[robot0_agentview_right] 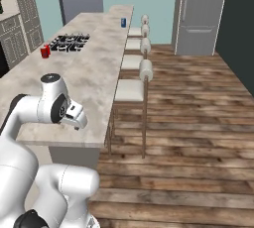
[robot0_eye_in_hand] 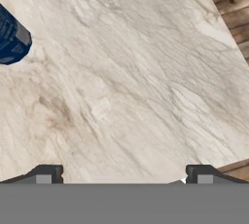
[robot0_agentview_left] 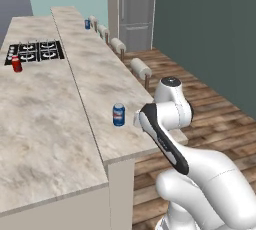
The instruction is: Four empty soda cans are scattered around the kitchen. Gather all the cans and cluster them next to the stove for recycling.
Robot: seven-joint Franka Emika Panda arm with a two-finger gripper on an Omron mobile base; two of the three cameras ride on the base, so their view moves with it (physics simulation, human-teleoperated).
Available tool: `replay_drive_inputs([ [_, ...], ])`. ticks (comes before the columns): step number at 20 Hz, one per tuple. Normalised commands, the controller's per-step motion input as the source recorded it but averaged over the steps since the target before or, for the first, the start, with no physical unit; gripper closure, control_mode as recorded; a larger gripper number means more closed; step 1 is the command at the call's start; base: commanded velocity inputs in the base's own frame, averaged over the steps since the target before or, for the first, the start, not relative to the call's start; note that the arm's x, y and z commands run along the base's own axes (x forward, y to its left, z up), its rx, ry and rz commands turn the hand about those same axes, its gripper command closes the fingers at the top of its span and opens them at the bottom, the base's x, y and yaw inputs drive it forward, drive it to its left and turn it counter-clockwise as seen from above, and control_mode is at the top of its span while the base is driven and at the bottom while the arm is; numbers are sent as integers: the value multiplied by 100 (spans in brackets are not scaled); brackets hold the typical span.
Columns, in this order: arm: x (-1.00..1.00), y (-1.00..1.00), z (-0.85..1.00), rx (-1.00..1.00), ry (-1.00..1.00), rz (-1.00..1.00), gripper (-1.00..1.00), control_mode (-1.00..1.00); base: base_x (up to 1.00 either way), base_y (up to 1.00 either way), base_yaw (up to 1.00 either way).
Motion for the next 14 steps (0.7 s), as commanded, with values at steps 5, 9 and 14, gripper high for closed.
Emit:
replay_drive_inputs([
  [5, 0, 0, 0, 0, 0, 0, -100, 100, 0, 0, 0],
  [9, 0, 0, 0, 0, 0, 0, -100, 100, 0, 0, 0],
  [14, 0, 0, 0, 0, 0, 0, -100, 100, 0, 0, 0],
])
